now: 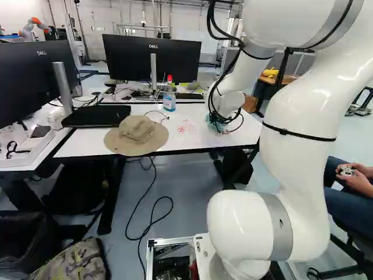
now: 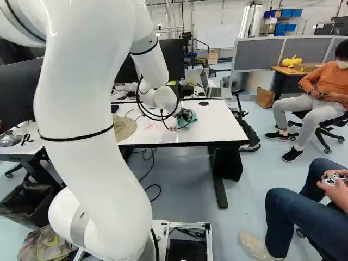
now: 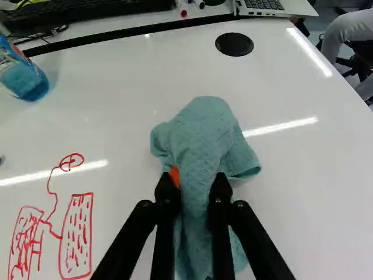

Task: Clean the table with the green towel

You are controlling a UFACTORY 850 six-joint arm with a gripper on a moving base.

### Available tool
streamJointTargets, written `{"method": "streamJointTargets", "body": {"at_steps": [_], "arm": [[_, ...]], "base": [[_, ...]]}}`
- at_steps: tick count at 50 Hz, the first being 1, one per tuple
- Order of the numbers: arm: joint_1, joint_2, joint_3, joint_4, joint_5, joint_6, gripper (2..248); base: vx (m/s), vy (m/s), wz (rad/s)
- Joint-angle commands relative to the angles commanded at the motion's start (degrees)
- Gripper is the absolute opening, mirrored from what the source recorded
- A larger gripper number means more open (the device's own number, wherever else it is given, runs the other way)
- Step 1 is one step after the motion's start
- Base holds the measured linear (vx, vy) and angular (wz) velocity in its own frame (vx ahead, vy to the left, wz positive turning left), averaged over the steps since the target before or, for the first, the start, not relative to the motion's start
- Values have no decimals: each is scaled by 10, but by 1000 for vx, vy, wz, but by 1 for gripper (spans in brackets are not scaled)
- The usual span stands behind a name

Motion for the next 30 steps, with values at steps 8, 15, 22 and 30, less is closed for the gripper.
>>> {"method": "streamJointTargets", "body": {"at_steps": [8,15,22,30], "arm": [[14,5,6,0,0,0,62],[24,17,20,0,0,0,62],[27,33,39,0,0,0,62],[23,51,60,0,0,0,62]], "base": [[0,0,0],[0,0,0],[0,0,0],[0,0,0]]}}
